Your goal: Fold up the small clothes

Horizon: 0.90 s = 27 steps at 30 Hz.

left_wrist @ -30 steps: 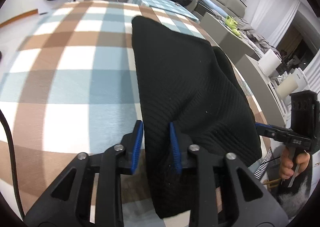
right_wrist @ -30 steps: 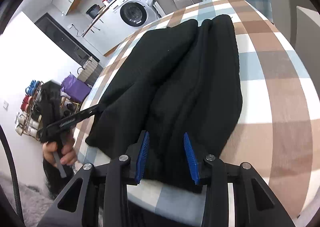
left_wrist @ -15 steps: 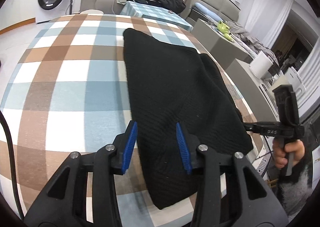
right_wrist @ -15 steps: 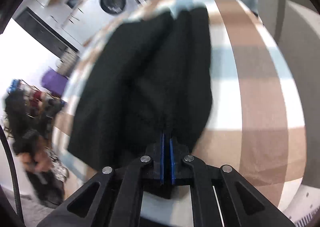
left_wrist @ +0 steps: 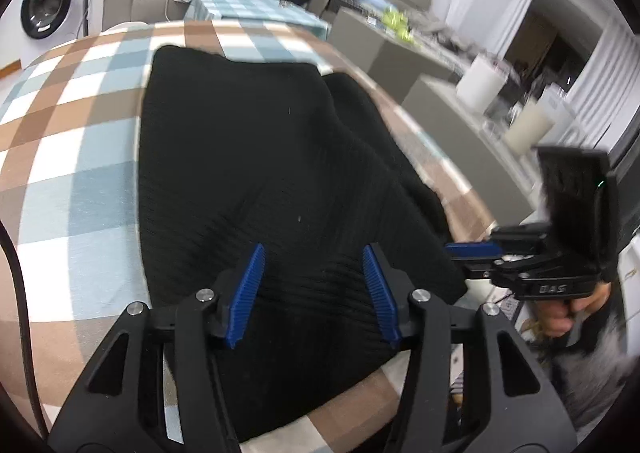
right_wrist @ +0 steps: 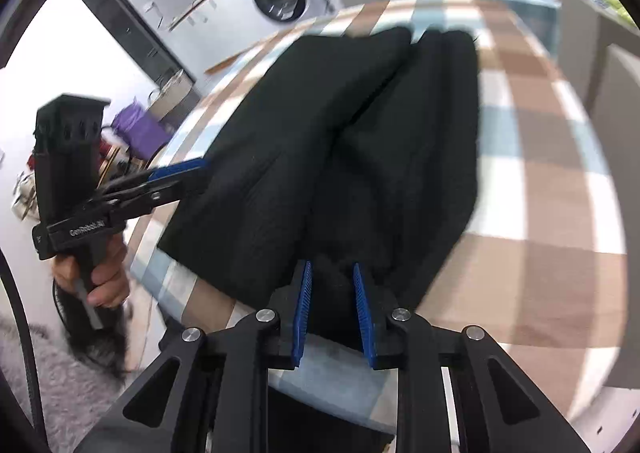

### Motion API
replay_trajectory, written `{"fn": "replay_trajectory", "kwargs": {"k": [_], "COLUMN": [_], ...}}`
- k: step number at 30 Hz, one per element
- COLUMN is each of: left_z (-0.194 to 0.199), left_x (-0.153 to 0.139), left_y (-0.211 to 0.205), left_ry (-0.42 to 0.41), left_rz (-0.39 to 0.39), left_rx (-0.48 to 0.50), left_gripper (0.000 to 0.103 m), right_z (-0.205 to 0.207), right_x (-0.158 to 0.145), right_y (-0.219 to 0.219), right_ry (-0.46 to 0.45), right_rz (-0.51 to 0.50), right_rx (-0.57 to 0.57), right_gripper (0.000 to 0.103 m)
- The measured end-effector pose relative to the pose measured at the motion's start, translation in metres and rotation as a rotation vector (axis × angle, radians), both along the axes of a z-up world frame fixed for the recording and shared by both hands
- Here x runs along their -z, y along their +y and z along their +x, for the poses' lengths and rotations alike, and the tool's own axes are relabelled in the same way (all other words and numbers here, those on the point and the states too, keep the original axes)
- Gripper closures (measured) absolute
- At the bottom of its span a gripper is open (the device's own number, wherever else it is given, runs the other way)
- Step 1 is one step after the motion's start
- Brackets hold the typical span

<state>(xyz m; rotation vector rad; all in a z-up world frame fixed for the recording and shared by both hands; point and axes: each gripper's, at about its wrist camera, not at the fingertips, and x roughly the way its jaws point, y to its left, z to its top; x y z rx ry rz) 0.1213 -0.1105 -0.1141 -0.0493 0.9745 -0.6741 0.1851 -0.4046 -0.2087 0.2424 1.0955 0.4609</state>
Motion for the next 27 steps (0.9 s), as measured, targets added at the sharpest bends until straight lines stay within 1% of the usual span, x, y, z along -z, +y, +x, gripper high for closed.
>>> {"fn": "replay_trajectory", "kwargs": {"k": [1, 4, 6, 7, 8, 9, 10, 13, 14, 16, 17, 19, 20, 22, 23, 24, 25, 26, 27], "left_z": [0.001, 0.003, 0.002, 0.001, 0.001, 0.0, 0.003, 0.005, 0.006, 0.008, 0.008, 0.01, 0.01, 0.009, 0.008, 0.007, 0.006, 0.005, 0.004], "left_x": [0.006, 0.018, 0.019, 0.02, 0.021, 0.022, 0.023, 0.023, 0.023, 0.023, 0.023, 0.023, 0.022, 0.02, 0.018, 0.015, 0.012, 0.01, 0.007], "left_y": [-0.003, -0.004, -0.005, -0.007, -0.009, -0.009, -0.012, -0.011, -0.009, -0.006, -0.005, -0.002, -0.001, 0.0, 0.001, 0.002, 0.004, 0.006, 0.009], "left_ry": [0.013, 0.034, 0.027, 0.025, 0.019, 0.015, 0.005, 0.007, 0.012, 0.017, 0.02, 0.027, 0.031, 0.032, 0.029, 0.025, 0.02, 0.016, 0.011], "left_rz": [0.021, 0.031, 0.031, 0.031, 0.035, 0.039, 0.052, 0.045, 0.039, 0.031, 0.027, 0.021, 0.018, 0.028, 0.034, 0.031, 0.021, 0.011, 0.001], "left_rx": [-0.005, -0.009, 0.008, 0.027, 0.036, 0.041, 0.044, 0.04, 0.037, 0.039, 0.038, 0.035, 0.035, 0.035, 0.033, 0.028, 0.024, 0.021, 0.014], "left_gripper": [0.055, 0.054, 0.048, 0.042, 0.039, 0.038, 0.038, 0.038, 0.038, 0.038, 0.038, 0.038, 0.038, 0.037, 0.037, 0.037, 0.037, 0.037, 0.037], "right_z": [0.001, -0.001, 0.001, 0.003, 0.003, 0.002, -0.002, -0.021, -0.028, -0.036, -0.04, -0.042, -0.044, -0.047, -0.048, -0.046, -0.042, -0.036, -0.027], "right_x": [0.003, 0.002, 0.003, 0.003, 0.002, 0.0, -0.003, -0.017, -0.019, -0.009, 0.003, 0.012, 0.012, 0.001, -0.008, -0.018, -0.025, -0.03, -0.033], "right_y": [0.003, 0.005, 0.005, 0.005, 0.006, 0.01, 0.012, 0.003, -0.002, -0.012, -0.013, -0.016, -0.019, -0.015, -0.014, -0.014, -0.017, -0.019, -0.021], "right_ry": [0.008, 0.009, 0.016, 0.017, 0.011, -0.013, -0.025, -0.095, -0.1, -0.058, -0.028, -0.004, -0.004, -0.028, -0.064, -0.1, -0.116, -0.13, -0.146], "right_rz": [0.007, 0.028, 0.028, 0.029, 0.022, -0.011, -0.021, -0.02, -0.011, 0.027, 0.037, 0.089, 0.098, 0.063, 0.049, 0.031, 0.033, 0.047, 0.058], "right_rx": [-0.024, -0.072, -0.089, -0.09, -0.092, -0.097, -0.096, -0.038, -0.003, 0.074, 0.095, 0.135, 0.137, 0.114, 0.099, 0.103, 0.108, 0.113, 0.139], "right_gripper": [0.079, 0.079, 0.078, 0.079, 0.086, 0.094, 0.097, 0.098, 0.1, 0.1, 0.101, 0.101, 0.1, 0.099, 0.095, 0.094, 0.089, 0.082, 0.078]}}
